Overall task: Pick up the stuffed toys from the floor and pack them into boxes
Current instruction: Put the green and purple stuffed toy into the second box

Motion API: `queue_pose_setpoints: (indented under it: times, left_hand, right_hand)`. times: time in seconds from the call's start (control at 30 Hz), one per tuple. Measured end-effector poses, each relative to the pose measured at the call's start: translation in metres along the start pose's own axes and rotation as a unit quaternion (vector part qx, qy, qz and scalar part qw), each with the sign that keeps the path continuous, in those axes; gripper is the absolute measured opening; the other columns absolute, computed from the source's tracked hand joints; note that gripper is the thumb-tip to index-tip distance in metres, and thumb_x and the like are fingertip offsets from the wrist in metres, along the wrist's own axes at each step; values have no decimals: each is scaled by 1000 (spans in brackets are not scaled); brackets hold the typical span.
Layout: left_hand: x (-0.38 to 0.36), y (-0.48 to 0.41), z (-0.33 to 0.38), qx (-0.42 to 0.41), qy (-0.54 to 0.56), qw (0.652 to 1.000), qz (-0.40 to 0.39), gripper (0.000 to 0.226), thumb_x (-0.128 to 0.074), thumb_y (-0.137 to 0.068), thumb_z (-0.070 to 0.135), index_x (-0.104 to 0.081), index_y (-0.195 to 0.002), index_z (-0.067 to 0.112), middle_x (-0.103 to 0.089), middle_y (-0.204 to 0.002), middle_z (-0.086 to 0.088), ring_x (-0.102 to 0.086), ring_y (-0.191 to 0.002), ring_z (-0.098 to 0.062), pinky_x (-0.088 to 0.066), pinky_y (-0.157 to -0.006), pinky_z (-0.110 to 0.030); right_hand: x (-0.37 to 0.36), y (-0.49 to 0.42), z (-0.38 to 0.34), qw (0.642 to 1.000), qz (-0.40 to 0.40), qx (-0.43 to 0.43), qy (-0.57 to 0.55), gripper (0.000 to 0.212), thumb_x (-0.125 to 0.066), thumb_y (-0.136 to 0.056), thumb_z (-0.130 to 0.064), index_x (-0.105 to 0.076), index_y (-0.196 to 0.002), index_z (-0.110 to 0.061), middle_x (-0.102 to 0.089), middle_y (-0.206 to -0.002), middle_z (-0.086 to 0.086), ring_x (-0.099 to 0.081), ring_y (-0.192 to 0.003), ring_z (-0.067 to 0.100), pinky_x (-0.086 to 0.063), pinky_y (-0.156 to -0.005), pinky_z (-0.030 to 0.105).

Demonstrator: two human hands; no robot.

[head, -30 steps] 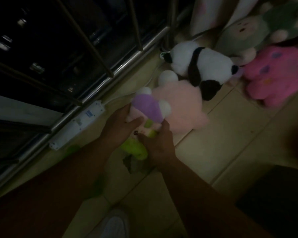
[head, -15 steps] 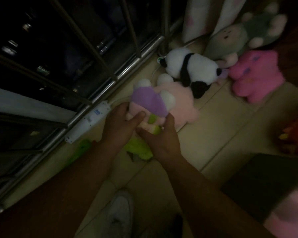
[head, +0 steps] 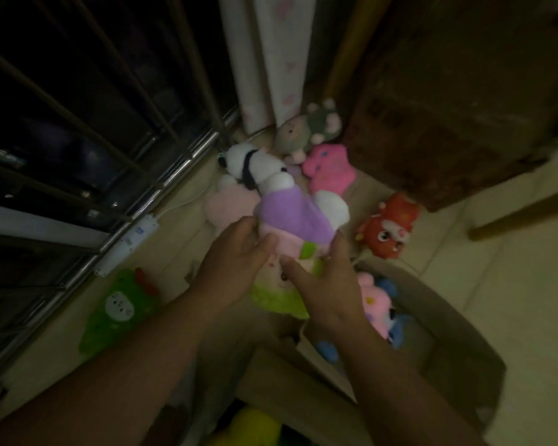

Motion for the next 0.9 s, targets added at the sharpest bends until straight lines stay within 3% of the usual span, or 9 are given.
queue_pose_setpoints:
  times: [0.13, 0.23, 0.3, 0.43, 0.53, 0.63, 0.73, 0.9]
  left_hand:
    - [-39, 46, 61, -25, -3, 1000, -17, 46, -44, -76, 63, -57, -107, 31, -65, -102, 7, -61, -95, -14, -51, -83, -43]
    - [-65, 83, 103, -37, 14, 999, -25, 43, -43, -74, 65, -58, -103, 36, -65, -100, 11, -62, -94, -10, -53, -82, -43]
    - [-80, 109, 128, -39, 23, 999, -10, 42, -44, -73, 65, -58, -101, 39, -65, -97, 13, -62, -91, -6, -54, -80, -40]
    - [-108, 147, 159, -25, 29, 999, 14, 36, -45, -75, 63, -57, -101, 41, -65, -97, 12, -62, -92, -9, -53, -79, -38]
    - [-129, 168, 169, -12, 24, 1000, 7, 50, -43, -70, 68, -57, -107, 37, -66, -101, 8, -64, -94, -14, -54, -80, -41]
    - [-146, 183, 173, -25, 8, 1000, -16, 42, -45, -77, 64, -56, -108, 37, -65, -102, 12, -63, -93, -9, -54, -79, -37]
    - [-151, 195, 169, -45, -12, 998, -34, 16, -52, -89, 47, -55, -104, 41, -62, -106, 14, -60, -96, -7, -51, -79, -31]
    - [-154, 207, 162, -64, -14, 995, -78, 23, -49, -93, 43, -53, -116, 40, -59, -111, 13, -57, -98, -5, -49, -79, -28]
  right_hand:
    - [79, 48, -14, 1000, 20, -8, 4, 56, -67, -82, -40, -31, -125, -43, -57, -110, -16, -61, -95, 5, -55, -74, 26]
    - [131, 80, -22, 1000, 21, 8, 3, 59, -64, -82, -45, -19, -112, -69, -56, -112, -19, -61, -98, 8, -56, -78, 33]
    - [161, 97, -28, 1000, 19, 11, 4, 63, -64, -81, -45, -15, -107, -74, -56, -115, -19, -60, -100, 8, -56, -82, 37]
    - [206, 129, -30, 1000, 4, 12, 5, 63, -65, -79, -49, -19, -121, -60, -56, -116, -18, -61, -99, 9, -56, -81, 39]
    - [234, 152, -24, 1000, 12, -5, 12, 68, -66, -80, -48, -22, -132, -44, -57, -113, -16, -63, -96, 10, -56, -79, 38]
    - [250, 170, -11, 999, 26, -26, 19, 65, -65, -80, -48, -24, -131, -41, -58, -115, -13, -63, -97, 11, -57, -79, 39]
    - [251, 187, -1, 997, 37, -56, 25, 63, -67, -81, -44, -26, -129, -39, -58, -114, -11, -62, -95, 10, -57, -77, 36]
    - [248, 208, 3, 995, 66, -66, 37, 64, -69, -82, -38, -29, -133, -34, -57, -112, -12, -60, -95, 9, -52, -72, 23]
Point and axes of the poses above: each hand's wrist, its own y-axis away from the middle knuckle, its own x-axis out of the back of the hand, z = x × y, the point moved 6 cm from there along -y, towards the middle knuckle
